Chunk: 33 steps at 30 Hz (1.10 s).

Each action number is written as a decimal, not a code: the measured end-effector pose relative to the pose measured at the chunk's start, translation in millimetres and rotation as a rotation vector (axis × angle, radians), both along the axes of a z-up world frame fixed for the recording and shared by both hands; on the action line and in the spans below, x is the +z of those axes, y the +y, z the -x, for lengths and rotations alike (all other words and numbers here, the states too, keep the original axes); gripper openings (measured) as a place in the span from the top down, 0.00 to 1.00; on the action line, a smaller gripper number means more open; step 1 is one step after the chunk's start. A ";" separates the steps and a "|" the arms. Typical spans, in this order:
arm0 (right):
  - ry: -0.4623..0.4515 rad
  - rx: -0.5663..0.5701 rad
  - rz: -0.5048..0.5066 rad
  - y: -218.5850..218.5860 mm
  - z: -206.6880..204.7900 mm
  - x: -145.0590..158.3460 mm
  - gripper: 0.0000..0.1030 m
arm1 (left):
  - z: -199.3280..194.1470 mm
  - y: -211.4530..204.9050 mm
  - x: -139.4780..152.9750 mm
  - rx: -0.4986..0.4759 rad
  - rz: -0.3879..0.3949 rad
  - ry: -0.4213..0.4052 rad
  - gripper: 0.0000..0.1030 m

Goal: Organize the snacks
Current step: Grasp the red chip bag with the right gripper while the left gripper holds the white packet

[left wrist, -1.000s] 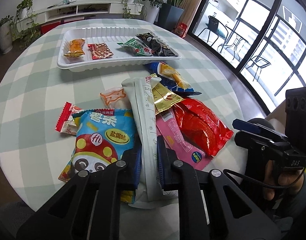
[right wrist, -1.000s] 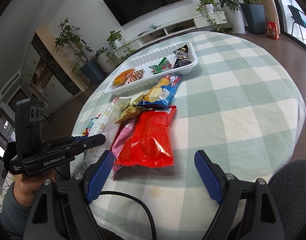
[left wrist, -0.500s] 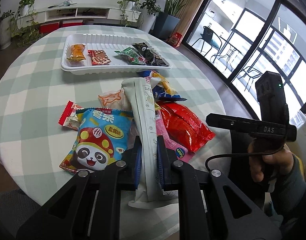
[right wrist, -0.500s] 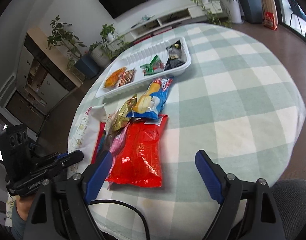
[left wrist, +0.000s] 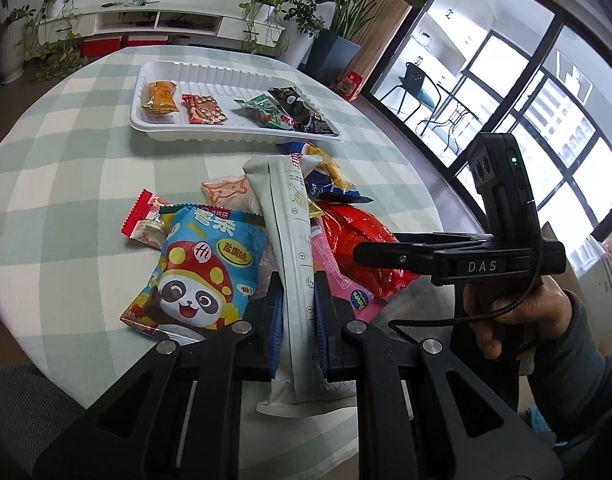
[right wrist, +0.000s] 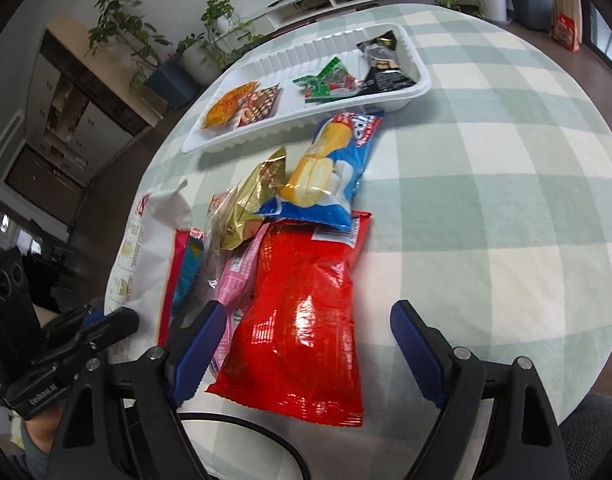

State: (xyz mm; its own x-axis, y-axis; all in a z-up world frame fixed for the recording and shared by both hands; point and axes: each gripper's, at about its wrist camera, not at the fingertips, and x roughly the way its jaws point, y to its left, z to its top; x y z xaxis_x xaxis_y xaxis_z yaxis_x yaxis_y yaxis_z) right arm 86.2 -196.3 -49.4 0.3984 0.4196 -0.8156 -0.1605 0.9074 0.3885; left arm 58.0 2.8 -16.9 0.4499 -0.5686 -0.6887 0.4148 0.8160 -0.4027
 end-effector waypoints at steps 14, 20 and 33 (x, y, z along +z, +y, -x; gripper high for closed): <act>-0.024 0.050 0.009 4.1 -0.4 -6.3 0.55 | -2.4 1.9 -3.7 -0.001 0.019 0.011 0.88; -0.046 0.032 -0.023 -0.9 9.5 -0.2 0.62 | -1.5 1.8 -3.7 0.003 0.027 0.009 0.88; -0.086 -0.010 -0.091 -13.1 38.7 14.0 0.63 | 0.9 5.6 1.4 0.003 0.063 0.001 0.88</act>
